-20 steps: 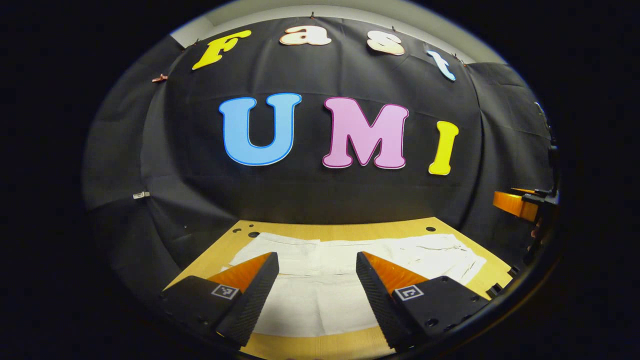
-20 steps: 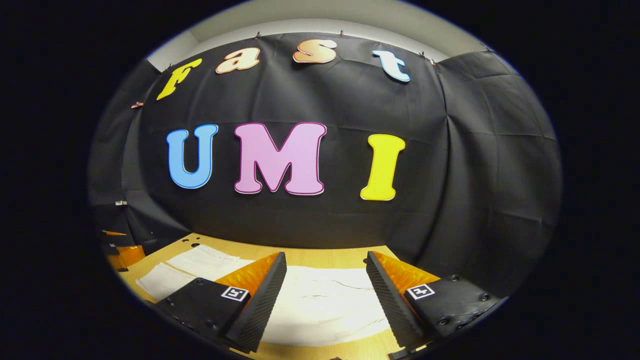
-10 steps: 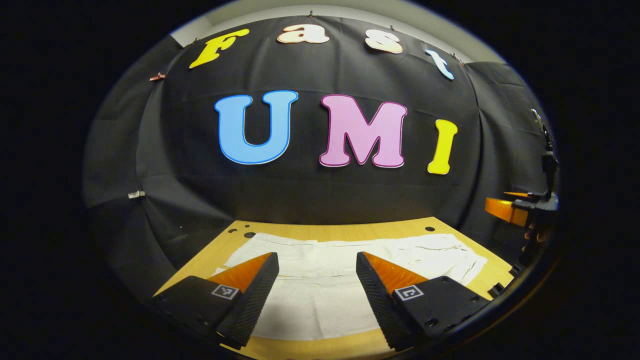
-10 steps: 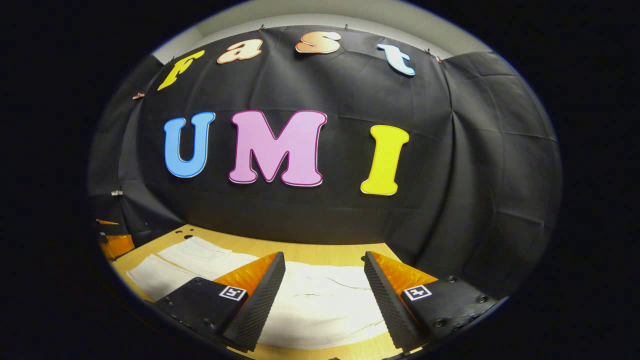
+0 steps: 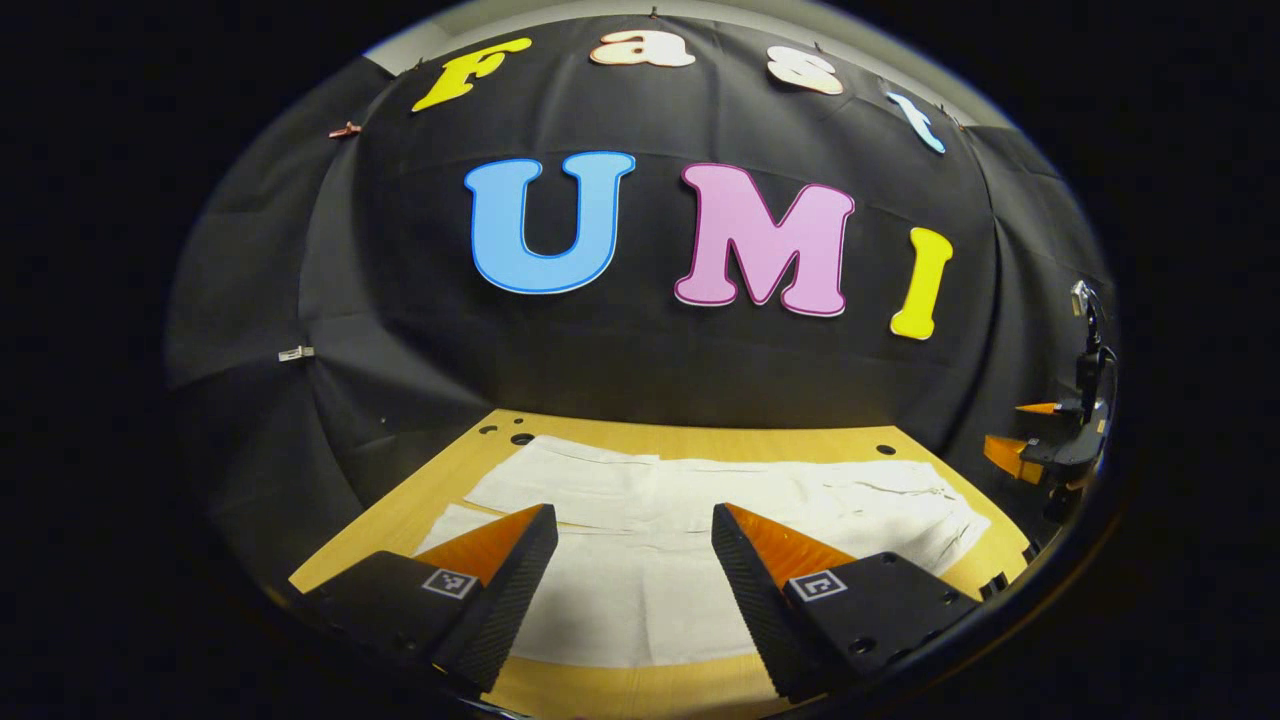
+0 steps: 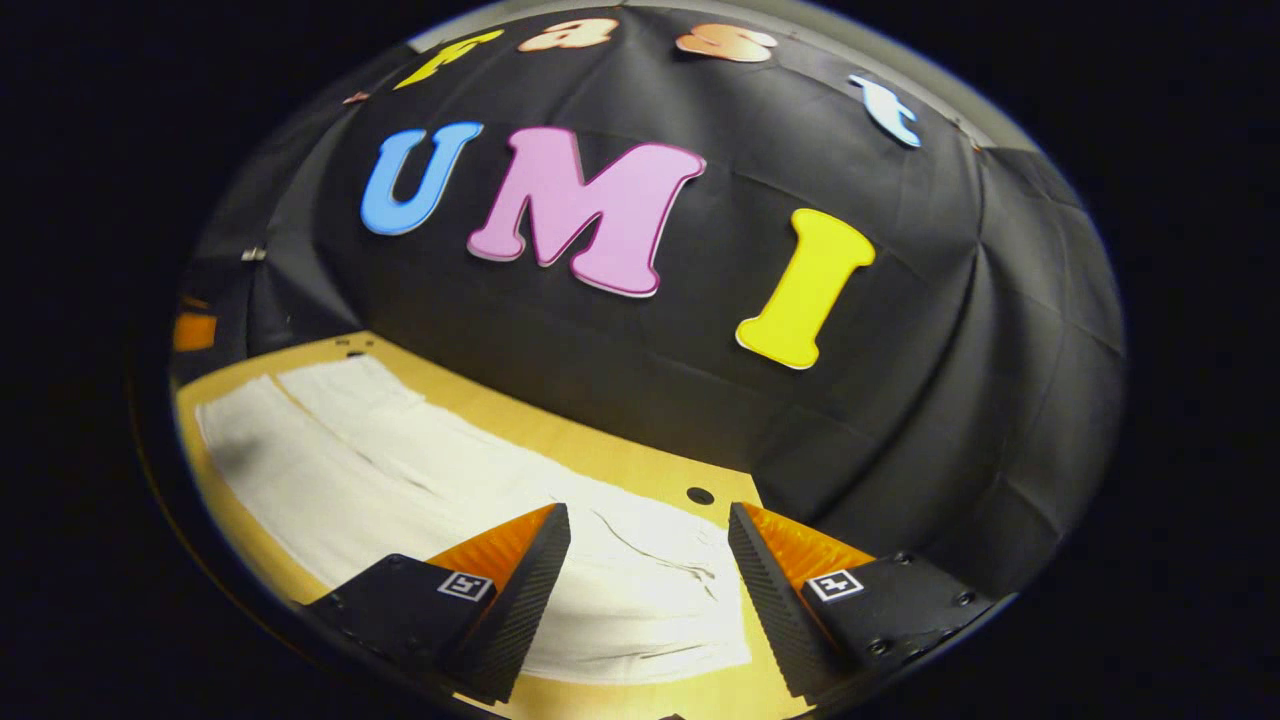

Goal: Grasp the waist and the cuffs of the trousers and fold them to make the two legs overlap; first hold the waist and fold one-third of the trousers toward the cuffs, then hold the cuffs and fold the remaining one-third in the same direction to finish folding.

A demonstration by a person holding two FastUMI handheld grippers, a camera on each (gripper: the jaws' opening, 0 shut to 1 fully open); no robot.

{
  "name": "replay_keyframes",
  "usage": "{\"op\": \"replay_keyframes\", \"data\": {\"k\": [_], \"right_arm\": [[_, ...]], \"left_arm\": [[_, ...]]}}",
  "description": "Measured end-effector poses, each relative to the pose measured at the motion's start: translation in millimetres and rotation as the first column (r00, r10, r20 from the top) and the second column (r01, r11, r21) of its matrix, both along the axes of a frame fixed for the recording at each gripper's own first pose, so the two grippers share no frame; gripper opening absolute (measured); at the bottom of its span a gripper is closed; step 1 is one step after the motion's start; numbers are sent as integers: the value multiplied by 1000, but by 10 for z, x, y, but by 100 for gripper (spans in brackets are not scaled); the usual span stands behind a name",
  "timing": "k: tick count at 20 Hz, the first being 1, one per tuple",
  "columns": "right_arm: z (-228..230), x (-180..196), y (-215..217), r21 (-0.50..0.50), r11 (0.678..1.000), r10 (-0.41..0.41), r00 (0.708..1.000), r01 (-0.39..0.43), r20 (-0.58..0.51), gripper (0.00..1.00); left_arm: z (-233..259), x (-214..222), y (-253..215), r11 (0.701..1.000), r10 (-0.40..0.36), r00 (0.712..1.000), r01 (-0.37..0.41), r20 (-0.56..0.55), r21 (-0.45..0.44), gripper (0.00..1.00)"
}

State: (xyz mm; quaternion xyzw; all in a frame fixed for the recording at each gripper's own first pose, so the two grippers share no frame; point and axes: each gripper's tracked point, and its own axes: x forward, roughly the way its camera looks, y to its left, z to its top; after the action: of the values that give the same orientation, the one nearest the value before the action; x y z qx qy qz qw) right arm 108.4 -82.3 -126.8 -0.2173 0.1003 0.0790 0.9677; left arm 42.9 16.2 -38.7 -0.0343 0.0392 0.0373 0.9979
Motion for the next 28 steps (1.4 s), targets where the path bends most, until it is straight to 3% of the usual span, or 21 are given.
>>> {"op": "replay_keyframes", "data": {"k": [5,10,14,18,22,28], "right_arm": [[-533,163,-500,-177,981,54,982,-86,-179,98],[-846,224,-1058,-358,919,64,956,-169,-287,98],[-1167,288,-1495,-477,833,62,903,-281,-425,97],[-1517,162,-1694,-493,769,80,827,-406,-557,97],[-1841,-21,-1830,-519,669,90,751,-532,-654,98],[-2047,44,-1787,-568,545,120,728,-617,-676,97]], "left_arm": [[-170,-27,-75,1000,-5,999,5,-38,1,97],[-357,-35,-68,1000,5,997,-5,-81,-2,97],[-599,-70,19,999,31,989,-37,-148,-38,97],[-747,-116,143,996,69,979,-79,-193,-43,97],[-887,-145,227,993,114,965,-118,-235,-4,97],[-952,-247,223,987,138,956,-154,-259,-41,97]]}}
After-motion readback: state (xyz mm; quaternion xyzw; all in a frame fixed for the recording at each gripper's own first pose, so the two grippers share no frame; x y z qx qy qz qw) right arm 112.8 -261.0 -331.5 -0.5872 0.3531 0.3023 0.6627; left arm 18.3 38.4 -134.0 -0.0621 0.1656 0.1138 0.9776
